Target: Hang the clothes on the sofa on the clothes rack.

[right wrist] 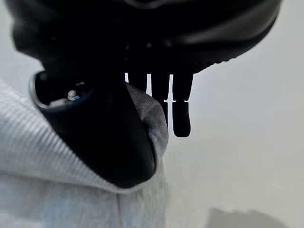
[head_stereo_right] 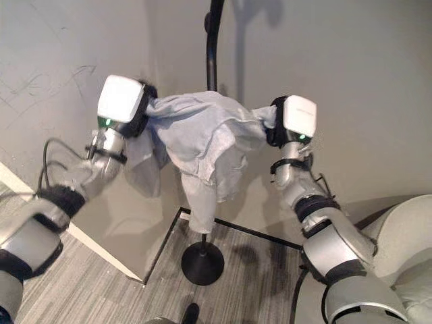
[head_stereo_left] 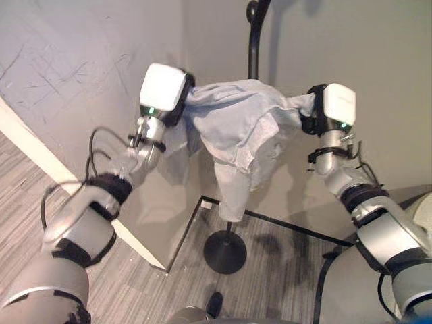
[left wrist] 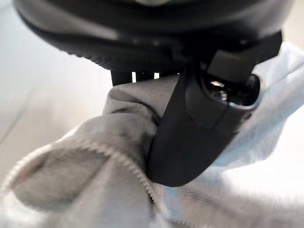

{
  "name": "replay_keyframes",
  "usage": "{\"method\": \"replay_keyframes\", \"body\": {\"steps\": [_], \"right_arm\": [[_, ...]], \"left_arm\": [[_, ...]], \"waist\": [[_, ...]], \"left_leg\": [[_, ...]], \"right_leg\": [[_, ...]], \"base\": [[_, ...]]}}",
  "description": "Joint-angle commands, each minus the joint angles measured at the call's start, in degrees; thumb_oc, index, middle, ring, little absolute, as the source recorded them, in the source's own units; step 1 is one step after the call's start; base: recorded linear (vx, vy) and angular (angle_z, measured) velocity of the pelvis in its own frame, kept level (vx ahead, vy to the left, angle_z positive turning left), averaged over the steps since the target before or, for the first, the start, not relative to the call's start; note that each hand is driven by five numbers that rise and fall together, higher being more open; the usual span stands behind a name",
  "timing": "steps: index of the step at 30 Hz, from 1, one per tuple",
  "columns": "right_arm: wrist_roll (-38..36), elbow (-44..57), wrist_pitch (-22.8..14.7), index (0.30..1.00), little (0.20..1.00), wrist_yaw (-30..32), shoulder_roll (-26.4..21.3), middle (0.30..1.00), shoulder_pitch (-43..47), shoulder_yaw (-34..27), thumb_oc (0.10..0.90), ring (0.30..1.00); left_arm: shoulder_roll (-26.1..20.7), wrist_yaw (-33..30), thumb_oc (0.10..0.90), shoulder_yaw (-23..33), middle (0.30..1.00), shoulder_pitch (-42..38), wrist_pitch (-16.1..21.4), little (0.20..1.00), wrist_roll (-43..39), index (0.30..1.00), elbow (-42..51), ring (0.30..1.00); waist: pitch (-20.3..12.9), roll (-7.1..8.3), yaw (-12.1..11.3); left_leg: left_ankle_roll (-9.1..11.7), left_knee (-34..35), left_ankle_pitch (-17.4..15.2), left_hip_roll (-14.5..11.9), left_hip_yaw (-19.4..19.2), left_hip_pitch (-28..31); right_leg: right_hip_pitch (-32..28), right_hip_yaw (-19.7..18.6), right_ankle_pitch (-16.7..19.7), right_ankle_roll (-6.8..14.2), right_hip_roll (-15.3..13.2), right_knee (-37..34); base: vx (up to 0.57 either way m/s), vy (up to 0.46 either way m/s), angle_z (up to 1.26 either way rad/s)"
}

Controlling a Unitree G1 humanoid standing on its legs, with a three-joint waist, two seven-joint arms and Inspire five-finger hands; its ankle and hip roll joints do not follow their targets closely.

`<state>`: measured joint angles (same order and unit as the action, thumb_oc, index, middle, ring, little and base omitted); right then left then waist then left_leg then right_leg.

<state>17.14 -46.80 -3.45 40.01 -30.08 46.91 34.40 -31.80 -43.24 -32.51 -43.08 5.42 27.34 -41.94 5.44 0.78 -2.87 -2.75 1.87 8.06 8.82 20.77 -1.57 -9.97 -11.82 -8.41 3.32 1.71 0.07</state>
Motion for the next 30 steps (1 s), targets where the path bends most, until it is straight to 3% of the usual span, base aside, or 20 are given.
{"method": "replay_keyframes", "body": {"steps": [1,4,5,6,7,8,10,12,19,21,27,28,29,30], "right_arm": [[0.69,3.92,1.58,0.3,0.3,2.76,-2.98,0.3,-4.27,-6.05,0.4,0.3],[1.41,12.45,0.32,0.3,0.3,2.13,2.9,0.3,-12.63,-10.11,0.4,0.3],[0.89,13.81,0.04,0.342,0.342,1.99,4.16,0.342,-13.92,-10.66,0.428,0.342],[0.21,14.68,-0.27,0.455,0.455,1.74,5.44,0.455,-14.85,-10.93,0.504,0.455],[-0.68,15.82,-0.53,0.785,0.785,1.44,6.57,0.785,-15.78,-11.12,0.723,0.785],[-0.68,15.88,-0.51,0.9,0.9,1.43,6.57,0.9,-15.84,-11.08,0.8,0.9],[-2.42,17.2,-0.4,0.9,0.9,-0.17,8.58,0.9,-17.2,-10.97,0.8,0.9],[-3.72,16.25,-0.45,0.9,0.9,-1.57,9.7,0.9,-18.03,-10.69,0.8,0.9],[-5.58,17.06,-0.56,0.9,0.9,-3.5,10.65,0.9,-20.89,-11.19,0.8,0.9],[-8.09,19.68,-0.57,0.9,0.9,-5.87,10.67,0.9,-23.66,-11.93,0.8,0.9],[-27.07,26.86,-3.9,0.9,0.9,-15.26,11.13,0.9,-31.85,-14.09,0.8,0.9],[-27.07,26.87,-3.9,0.9,0.9,-15.27,11.12,0.9,-31.87,-14.09,0.8,0.9],[-36.06,29.98,-6.52,0.9,0.9,-20.1,11.03,0.9,-35.9,-15.38,0.8,0.9],[-38.75,30.36,-7.64,0.9,0.9,-22.68,10.9,0.9,-37.74,-16.28,0.8,0.9]], "left_arm": [[-2.81,-3.76,0.78,10.54,0.869,1.72,-0.8,0.869,-7.23,0.869,-2.69,0.869],[2.21,-2.87,0.8,18.72,0.9,11.88,3.72,0.9,-15.75,0.9,6.22,0.9],[3.29,-2.5,0.8,20.14,0.9,13.55,4.59,0.9,-18.13,0.9,7.9,0.9],[4.87,-1.71,0.8,21.48,0.9,14.98,5.7,0.9,-21.46,0.9,9.48,0.9],[6.81,-0.79,0.8,23.04,0.9,16.26,6.9,0.9,-26.29,0.9,11.16,0.9],[6.79,-0.74,0.8,23.08,0.9,16.37,6.87,0.9,-26.33,0.9,11.25,0.9],[11.09,3.16,0.8,25.06,0.9,18.12,10.16,0.9,-40.14,0.9,12.86,0.9],[12.68,7.03,0.8,24.83,0.9,20.19,10.81,0.9,-45.48,0.9,14.07,0.9],[14.37,10.52,0.8,25.79,0.9,23.81,11.8,0.9,-53.94,0.9,16.52,0.9],[15.28,12.83,0.8,26.04,0.9,26.52,11.49,0.9,-59.53,0.9,19.87,0.9],[14.75,15.61,0.8,27.48,0.9,33.81,9.03,0.9,-66.05,0.9,25.89,0.9],[14.75,15.61,0.8,27.47,0.9,33.84,9.02,0.9,-66.04,0.9,25.91,0.9],[14.41,16.95,0.8,28.33,0.9,37.25,8.71,0.9,-66.44,0.9,28.22,0.9],[14.35,18.73,0.8,28.63,0.9,38.58,8.11,0.9,-66.61,0.9,28.51,0.9]], "waist": [[-5.72,-0.37,-1.49],[-6.0,-0.27,-1.8],[-6.1,-0.27,-1.82],[-6.14,-0.2,-1.98],[-6.2,-0.11,-2.1],[-6.24,-0.13,-2.05],[-6.31,-0.23,-2.22],[-6.3,-0.23,-2.54],[-6.48,-0.47,-2.83],[-6.52,-0.74,-2.75],[-6.67,-1.01,-2.52],[-6.71,-1.01,-2.54],[-6.66,-0.99,-2.52],[-6.69,-1.03,-2.49]], "left_leg": [[-0.97,3.13,-7.44,-0.01,2.33,3.97],[-0.97,3.13,-7.77,-0.02,3.02,4.52],[-0.94,3.13,-7.78,0.02,3.23,4.58],[-0.9,3.13,-7.81,0.04,3.39,4.62],[-0.85,3.13,-7.82,0.09,3.6,4.66],[-0.86,3.13,-7.83,0.09,3.62,4.68],[-0.76,3.13,-7.67,0.17,4.09,4.75],[-0.61,3.13,-7.54,0.21,4.7,4.83],[-0.54,3.13,-7.52,0.27,5.19,4.92],[-0.64,3.13,-7.49,0.27,5.21,4.84],[-0.96,3.13,-7.3,0.47,4.9,4.62],[-0.96,3.13,-7.3,0.47,4.89,4.61],[-0.93,3.13,-7.31,0.45,4.52,4.6],[-0.91,3.13,-7.31,0.43,4.48,4.57]], "right_leg": [[6.08,0.63,7.06,-1.1,2.44,-2.66],[5.27,0.39,7.03,-1.72,2.37,-3.63],[5.08,0.32,7.11,-1.79,2.35,-3.87],[4.88,0.3,7.12,-1.88,2.32,-4.1],[4.66,0.34,7.16,-1.96,2.27,-4.38],[4.61,0.36,7.18,-1.96,2.27,-4.43],[4.45,0.56,7.22,-2.16,2.28,-4.61],[4.17,1.01,7.3,-2.19,2.13,-4.93],[3.99,1.64,7.34,-2.2,2.02,-5.07],[4.06,1.62,7.36,-2.22,2.03,-5.07],[4.4,1.49,7.6,-2.03,1.83,-5.07],[4.42,1.48,7.6,-2.03,1.83,-5.07],[4.49,1.36,7.72,-2.0,1.76,-5.07],[4.54,1.36,7.69,-1.99,1.75,-5.07]], "base": [[0.0,0.0,0.0],[0.01,-0.005,0.02],[0.0,0.0,0.0],[-0.01,-0.008,0.09],[0.0,-0.008,0.12],[-0.02,-0.006,0.07],[-0.02,-0.002,0.0],[-0.03,-0.004,0.06],[-0.01,-0.001,0.09],[0.0,0.0,0.0],[0.0,0.002,0.01],[0.0,0.0,0.0],[0.0,0.0,0.0],[0.01,0.01,-0.04]]}}
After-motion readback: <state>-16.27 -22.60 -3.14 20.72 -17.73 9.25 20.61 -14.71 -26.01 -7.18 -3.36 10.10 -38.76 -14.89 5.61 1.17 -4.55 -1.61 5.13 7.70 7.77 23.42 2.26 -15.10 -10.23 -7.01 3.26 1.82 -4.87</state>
